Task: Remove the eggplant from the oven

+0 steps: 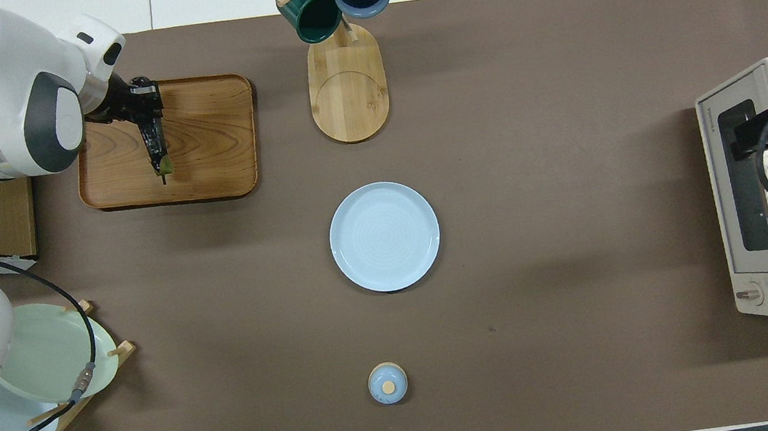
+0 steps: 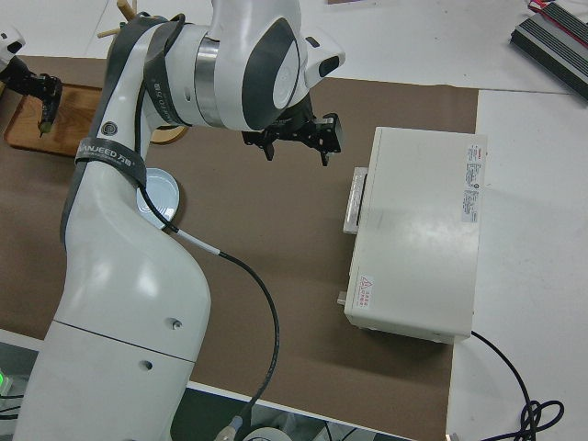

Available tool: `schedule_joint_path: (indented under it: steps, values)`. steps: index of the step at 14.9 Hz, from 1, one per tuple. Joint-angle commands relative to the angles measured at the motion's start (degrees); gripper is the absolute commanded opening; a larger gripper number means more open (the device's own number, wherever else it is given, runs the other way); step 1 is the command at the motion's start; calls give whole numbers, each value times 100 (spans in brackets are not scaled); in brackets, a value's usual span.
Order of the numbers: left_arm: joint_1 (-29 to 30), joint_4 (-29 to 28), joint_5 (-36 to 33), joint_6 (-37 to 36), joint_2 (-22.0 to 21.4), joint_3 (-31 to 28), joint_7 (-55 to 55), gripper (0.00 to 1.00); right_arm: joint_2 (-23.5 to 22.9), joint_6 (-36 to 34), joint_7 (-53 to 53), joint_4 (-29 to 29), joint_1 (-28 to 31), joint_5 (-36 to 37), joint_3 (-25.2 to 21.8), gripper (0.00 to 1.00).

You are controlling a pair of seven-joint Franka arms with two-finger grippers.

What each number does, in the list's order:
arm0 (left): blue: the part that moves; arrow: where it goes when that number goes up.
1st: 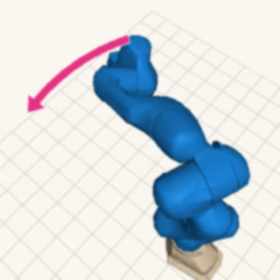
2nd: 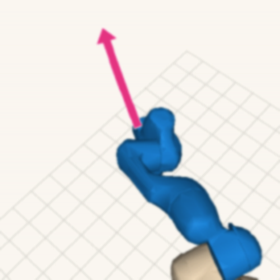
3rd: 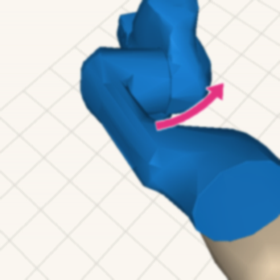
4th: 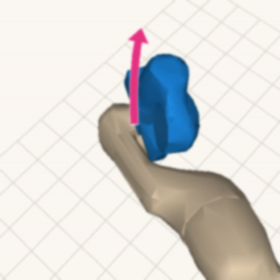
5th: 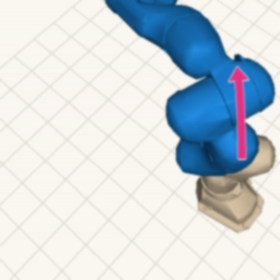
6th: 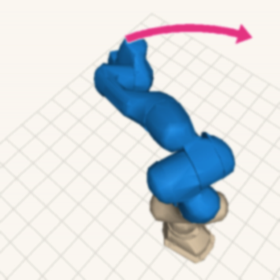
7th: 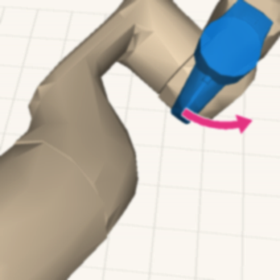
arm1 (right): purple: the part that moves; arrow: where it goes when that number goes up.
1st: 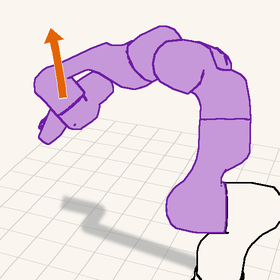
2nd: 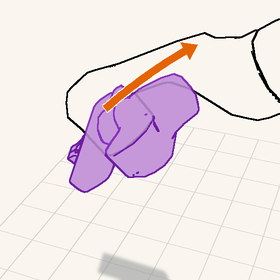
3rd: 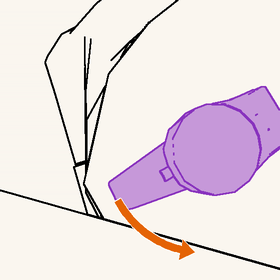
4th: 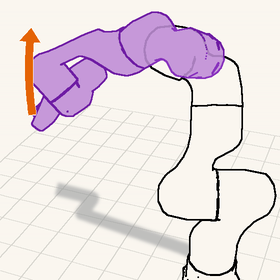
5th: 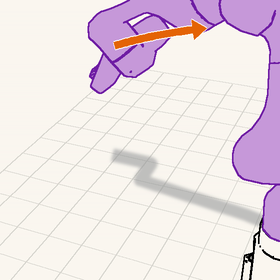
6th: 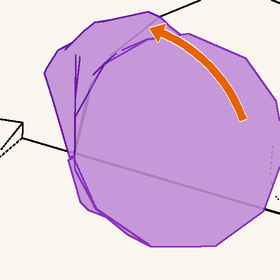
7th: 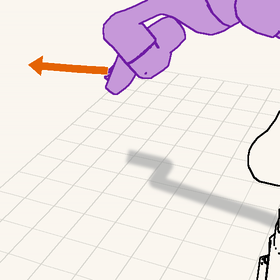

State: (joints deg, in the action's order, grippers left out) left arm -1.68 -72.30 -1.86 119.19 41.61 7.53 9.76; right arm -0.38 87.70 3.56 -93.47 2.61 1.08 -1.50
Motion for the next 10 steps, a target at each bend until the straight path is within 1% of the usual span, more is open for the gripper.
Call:
schedule_joint_path:
  steps: [1,2,4,5,7,10]
  values:
    - [1,-56,-139,-149,-135,2,-27,100,100,-25,-75,-110,-24,-116,-43,100]
    - [1,-56,-69,-272,-179,2,-18,100,100,-25,-75,-110,-33,-116,-43,100]
    - [36,-74,-25,-413,-494,-6,0,100,100,-25,-75,-110,-33,-116,-43,100]
    - [123,-135,-7,-570,-739,-6,-9,100,100,-25,-75,-110,-33,-116,-43,100]
    - [212,-126,211,-1132,-1231,-6,52,100,100,-25,-75,-110,-24,-116,-43,100]
    - [334,-171,222,-1878,-1891,-15,140,100,100,-25,-75,-110,-33,-116,-43,100]
